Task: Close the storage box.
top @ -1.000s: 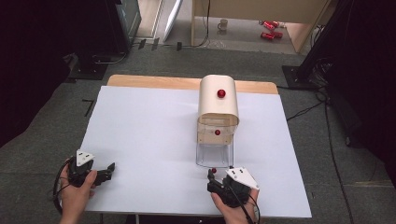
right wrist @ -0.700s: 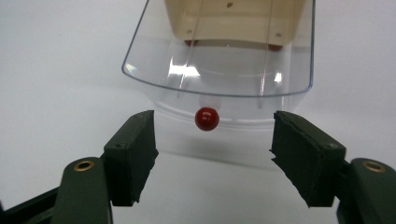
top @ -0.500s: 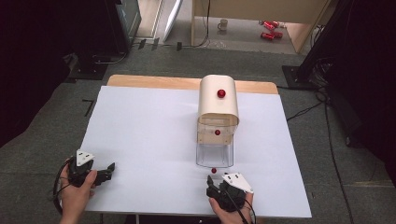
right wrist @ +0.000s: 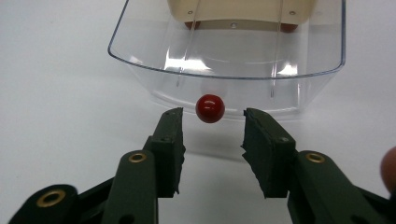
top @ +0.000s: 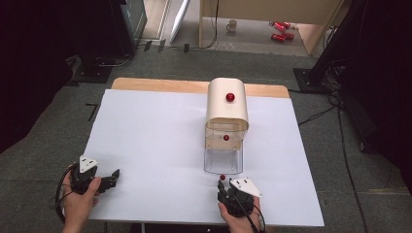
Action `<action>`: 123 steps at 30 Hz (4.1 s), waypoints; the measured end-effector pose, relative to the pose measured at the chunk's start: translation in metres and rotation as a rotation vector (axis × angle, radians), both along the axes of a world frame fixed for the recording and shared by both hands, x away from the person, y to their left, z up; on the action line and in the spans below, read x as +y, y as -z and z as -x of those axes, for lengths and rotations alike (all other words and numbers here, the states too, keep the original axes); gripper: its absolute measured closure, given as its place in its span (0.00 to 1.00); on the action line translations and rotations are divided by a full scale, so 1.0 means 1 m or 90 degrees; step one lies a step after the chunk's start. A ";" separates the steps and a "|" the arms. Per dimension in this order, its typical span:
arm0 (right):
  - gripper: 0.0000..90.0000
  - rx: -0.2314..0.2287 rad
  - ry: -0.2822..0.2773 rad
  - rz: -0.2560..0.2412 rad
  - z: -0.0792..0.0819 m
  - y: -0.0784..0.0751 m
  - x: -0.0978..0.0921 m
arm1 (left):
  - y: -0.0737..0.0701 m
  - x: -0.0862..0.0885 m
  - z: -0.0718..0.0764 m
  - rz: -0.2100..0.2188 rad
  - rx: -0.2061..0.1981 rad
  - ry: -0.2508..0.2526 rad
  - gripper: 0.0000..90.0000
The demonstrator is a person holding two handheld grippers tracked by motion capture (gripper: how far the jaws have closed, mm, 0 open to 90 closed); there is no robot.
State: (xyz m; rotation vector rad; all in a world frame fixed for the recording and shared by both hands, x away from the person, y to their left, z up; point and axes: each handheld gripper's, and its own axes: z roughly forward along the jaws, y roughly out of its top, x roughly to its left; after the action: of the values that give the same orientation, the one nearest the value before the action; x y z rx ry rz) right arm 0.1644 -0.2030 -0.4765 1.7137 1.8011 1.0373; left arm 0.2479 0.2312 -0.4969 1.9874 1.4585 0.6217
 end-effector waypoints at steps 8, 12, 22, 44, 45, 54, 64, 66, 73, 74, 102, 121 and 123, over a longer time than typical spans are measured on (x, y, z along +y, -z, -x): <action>0.74 0.006 0.001 -0.003 -0.007 0.007 0.005 | 0.000 0.000 0.000 0.000 0.000 0.000 0.06; 0.77 0.006 0.007 -0.004 -0.009 0.009 0.006 | 0.000 0.000 0.000 0.000 0.000 0.000 0.06; 0.87 -0.005 0.010 -0.014 -0.009 0.006 0.003 | 0.000 0.000 0.000 0.000 0.000 0.000 0.06; 0.83 0.003 0.012 -0.022 -0.016 0.007 0.006 | 0.000 0.000 0.000 0.000 0.000 0.000 0.06; 0.83 -0.002 0.011 -0.021 -0.016 0.005 0.006 | 0.000 0.000 0.000 0.000 0.000 0.000 0.06; 0.83 -0.010 0.012 -0.022 -0.024 -0.001 0.004 | 0.000 0.000 0.000 0.000 0.000 0.000 0.06; 0.83 -0.022 0.022 -0.019 -0.045 -0.008 0.002 | 0.000 0.000 0.000 0.000 0.000 0.000 0.06; 0.83 -0.023 0.020 -0.017 -0.047 -0.008 0.002 | 0.000 0.000 0.000 0.000 0.000 0.000 0.06; 0.84 -0.024 0.024 -0.009 -0.061 -0.008 0.002 | 0.000 0.000 0.000 0.000 0.000 0.000 0.06; 0.84 -0.024 0.024 -0.009 -0.061 -0.008 0.002 | 0.000 0.000 0.000 0.000 0.000 0.000 0.06; 0.83 -0.021 0.017 0.014 -0.094 -0.009 0.000 | 0.000 0.000 0.000 0.001 0.000 0.000 0.06; 0.27 -0.016 -0.055 0.018 -0.074 -0.006 -0.025 | 0.000 0.000 0.000 0.001 -0.001 0.000 0.06; 0.24 -0.015 -0.048 0.020 -0.071 -0.006 -0.032 | 0.000 0.000 0.000 0.001 -0.001 0.000 0.06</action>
State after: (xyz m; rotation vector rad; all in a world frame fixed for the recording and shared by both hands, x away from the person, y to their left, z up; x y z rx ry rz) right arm 0.2353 -0.2348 -0.4707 1.6197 1.8693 1.0497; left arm 0.2476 0.2315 -0.4970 1.9846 1.4575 0.6217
